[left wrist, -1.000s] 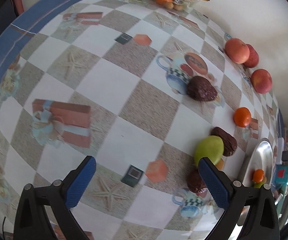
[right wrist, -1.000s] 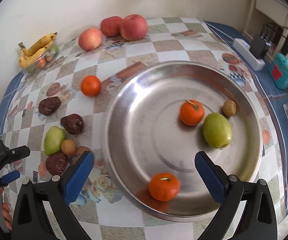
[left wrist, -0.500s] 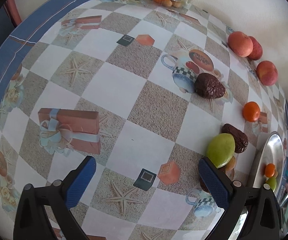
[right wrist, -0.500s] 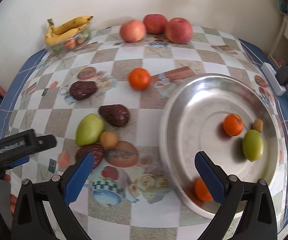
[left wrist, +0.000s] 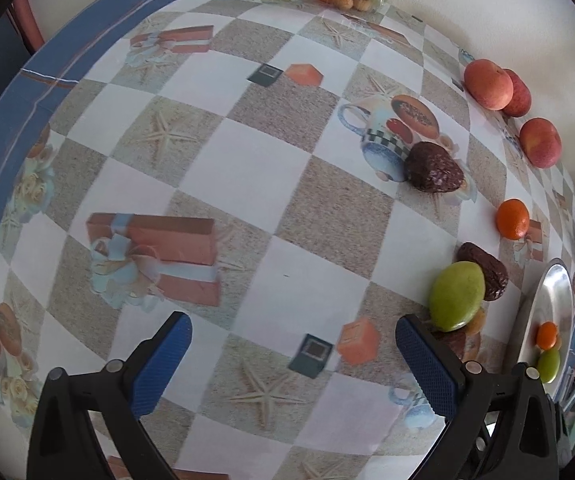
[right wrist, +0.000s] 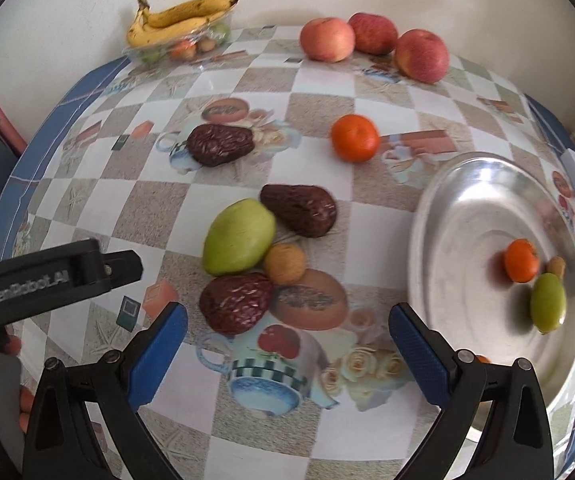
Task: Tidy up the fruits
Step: 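Move the right tool back toward the dark red dried dates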
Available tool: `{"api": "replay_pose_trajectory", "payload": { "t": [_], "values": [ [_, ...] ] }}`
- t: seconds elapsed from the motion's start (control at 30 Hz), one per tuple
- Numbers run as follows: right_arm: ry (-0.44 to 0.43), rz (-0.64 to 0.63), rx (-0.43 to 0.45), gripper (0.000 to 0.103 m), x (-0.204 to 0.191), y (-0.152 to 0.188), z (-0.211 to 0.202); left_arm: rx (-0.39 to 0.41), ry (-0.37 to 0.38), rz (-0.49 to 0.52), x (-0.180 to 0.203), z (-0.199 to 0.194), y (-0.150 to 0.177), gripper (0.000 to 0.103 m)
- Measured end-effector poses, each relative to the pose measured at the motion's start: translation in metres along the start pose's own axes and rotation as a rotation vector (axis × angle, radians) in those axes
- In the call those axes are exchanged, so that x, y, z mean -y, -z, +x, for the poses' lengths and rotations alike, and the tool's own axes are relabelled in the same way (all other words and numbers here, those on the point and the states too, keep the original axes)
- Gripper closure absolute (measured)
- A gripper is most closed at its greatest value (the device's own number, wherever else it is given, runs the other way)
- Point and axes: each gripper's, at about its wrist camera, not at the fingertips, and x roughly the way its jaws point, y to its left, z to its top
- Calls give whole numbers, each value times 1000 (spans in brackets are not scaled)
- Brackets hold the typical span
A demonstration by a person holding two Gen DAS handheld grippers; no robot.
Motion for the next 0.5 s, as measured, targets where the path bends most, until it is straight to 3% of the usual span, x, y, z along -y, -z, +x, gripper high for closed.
{"api": "replay_pose_trajectory", "payload": {
  "t": [0.5],
  "values": [
    [4, 34, -77, 2, 3, 0, 30, 24, -95, 58, -27, -9, 8, 0]
  ]
}}
